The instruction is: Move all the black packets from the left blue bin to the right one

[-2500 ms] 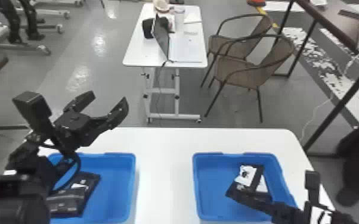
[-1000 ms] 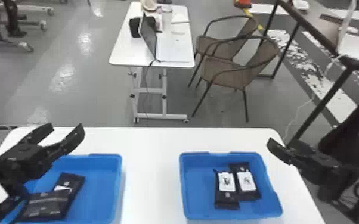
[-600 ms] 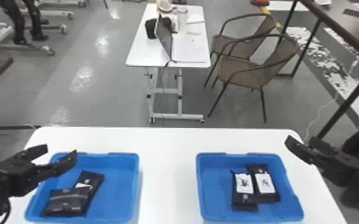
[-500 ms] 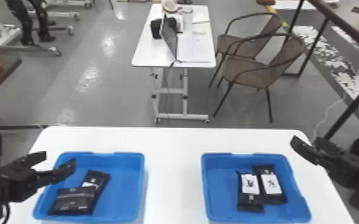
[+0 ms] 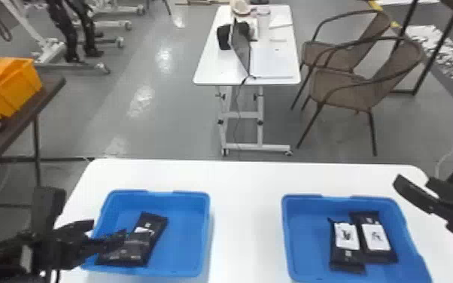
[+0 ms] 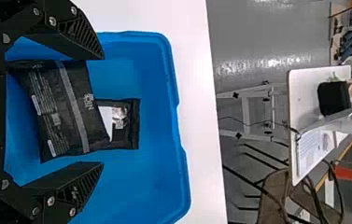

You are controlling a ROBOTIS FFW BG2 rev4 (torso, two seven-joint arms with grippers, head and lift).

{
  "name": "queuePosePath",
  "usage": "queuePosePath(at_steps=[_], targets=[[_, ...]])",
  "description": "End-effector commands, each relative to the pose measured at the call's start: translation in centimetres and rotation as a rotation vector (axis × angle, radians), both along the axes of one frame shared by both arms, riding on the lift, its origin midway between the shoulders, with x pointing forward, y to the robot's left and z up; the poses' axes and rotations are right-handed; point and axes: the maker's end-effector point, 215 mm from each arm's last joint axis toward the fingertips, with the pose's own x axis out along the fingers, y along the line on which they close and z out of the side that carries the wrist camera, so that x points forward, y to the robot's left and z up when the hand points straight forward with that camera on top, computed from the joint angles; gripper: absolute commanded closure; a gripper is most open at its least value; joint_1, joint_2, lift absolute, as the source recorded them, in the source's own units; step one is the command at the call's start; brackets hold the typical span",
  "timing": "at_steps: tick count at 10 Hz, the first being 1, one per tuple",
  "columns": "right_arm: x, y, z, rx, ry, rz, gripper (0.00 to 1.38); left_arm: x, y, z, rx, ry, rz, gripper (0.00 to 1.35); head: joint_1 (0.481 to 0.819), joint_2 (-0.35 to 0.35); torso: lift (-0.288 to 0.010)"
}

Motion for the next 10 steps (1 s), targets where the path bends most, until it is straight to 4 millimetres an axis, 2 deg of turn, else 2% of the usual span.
queuePosePath(at_steps=[1, 4, 8, 10], targets=[[0.2, 0.5, -0.2, 0.013, 0.002, 0.008, 0.14, 0.9, -1.1, -1.5, 0.017, 0.037, -0.037, 0.24, 0.695, 0.082, 0.000], [0.0, 1.1, -0.8, 0.036, 0.013, 0.015, 0.14, 0.0, 0.1, -3.1, 0.069, 0.154, -0.026, 0.24, 0.695, 0.083, 0.000], [0.0, 1.3, -1.0, 0.056, 0.015, 0.018, 0.14, 0.1, -0.5, -5.5, 0.096, 0.247, -0.085, 0.24, 0.695, 0.088, 0.000], [0.0, 1.4, -1.1, 0.063, 0.015, 0.018, 0.14, -1.1, 0.0, -6.3, 0.100, 0.290, -0.084, 0.24, 0.695, 0.091, 0.000]])
